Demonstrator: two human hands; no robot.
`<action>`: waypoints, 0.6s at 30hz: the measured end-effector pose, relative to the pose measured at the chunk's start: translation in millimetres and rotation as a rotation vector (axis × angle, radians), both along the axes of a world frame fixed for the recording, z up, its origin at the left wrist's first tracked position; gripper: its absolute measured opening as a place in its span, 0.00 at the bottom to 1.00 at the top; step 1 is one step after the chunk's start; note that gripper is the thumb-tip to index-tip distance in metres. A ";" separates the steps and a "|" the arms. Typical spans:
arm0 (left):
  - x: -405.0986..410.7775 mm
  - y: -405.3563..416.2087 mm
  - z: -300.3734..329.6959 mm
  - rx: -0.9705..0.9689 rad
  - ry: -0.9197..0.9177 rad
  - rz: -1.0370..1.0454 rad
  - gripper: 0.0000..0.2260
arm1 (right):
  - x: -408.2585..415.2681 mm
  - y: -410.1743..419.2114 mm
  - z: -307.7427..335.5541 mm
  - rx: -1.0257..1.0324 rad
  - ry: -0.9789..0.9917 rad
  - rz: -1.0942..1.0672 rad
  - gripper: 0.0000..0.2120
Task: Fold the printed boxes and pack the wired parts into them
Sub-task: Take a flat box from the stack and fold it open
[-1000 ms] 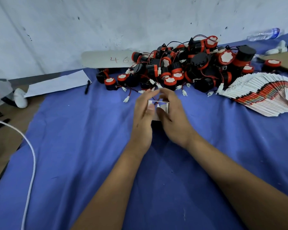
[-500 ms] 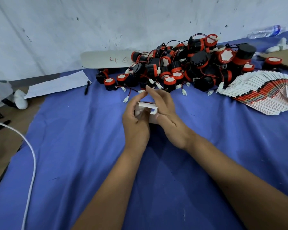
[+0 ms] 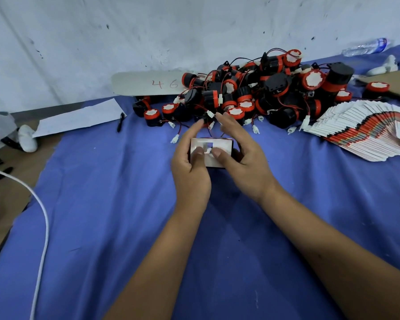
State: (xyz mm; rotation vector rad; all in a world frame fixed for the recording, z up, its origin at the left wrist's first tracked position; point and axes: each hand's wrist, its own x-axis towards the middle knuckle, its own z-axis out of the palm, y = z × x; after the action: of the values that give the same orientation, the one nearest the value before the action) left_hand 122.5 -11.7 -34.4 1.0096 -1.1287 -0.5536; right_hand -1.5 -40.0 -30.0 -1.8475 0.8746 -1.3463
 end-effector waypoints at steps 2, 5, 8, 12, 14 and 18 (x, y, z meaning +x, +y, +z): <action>2.4 -3.2 -1.2 0.012 0.087 -0.022 0.25 | 2.7 0.7 -0.7 0.025 0.037 0.012 0.26; -0.3 -2.4 -1.6 0.024 -0.005 -0.028 0.22 | 5.1 1.2 -2.4 0.052 0.067 0.026 0.23; -2.1 0.6 0.8 -0.027 -0.110 -0.087 0.24 | 1.4 -0.9 -2.8 0.018 0.020 0.001 0.20; -0.5 -0.7 0.0 -0.068 -0.119 -0.089 0.26 | -1.4 -1.9 -0.6 0.083 -0.023 0.067 0.23; 3.3 -1.1 0.5 -0.074 -0.083 -0.070 0.25 | 1.4 2.2 -1.3 0.112 0.006 0.138 0.24; 8.2 -2.2 0.5 -0.102 -0.075 -0.053 0.25 | 5.5 8.0 -2.4 0.100 -0.008 0.156 0.16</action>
State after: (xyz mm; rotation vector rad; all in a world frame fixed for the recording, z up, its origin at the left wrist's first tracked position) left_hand 130.7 -13.9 -33.9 0.9203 -1.2405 -0.4984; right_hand 4.0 -32.0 -32.4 -1.7926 0.7632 -1.1917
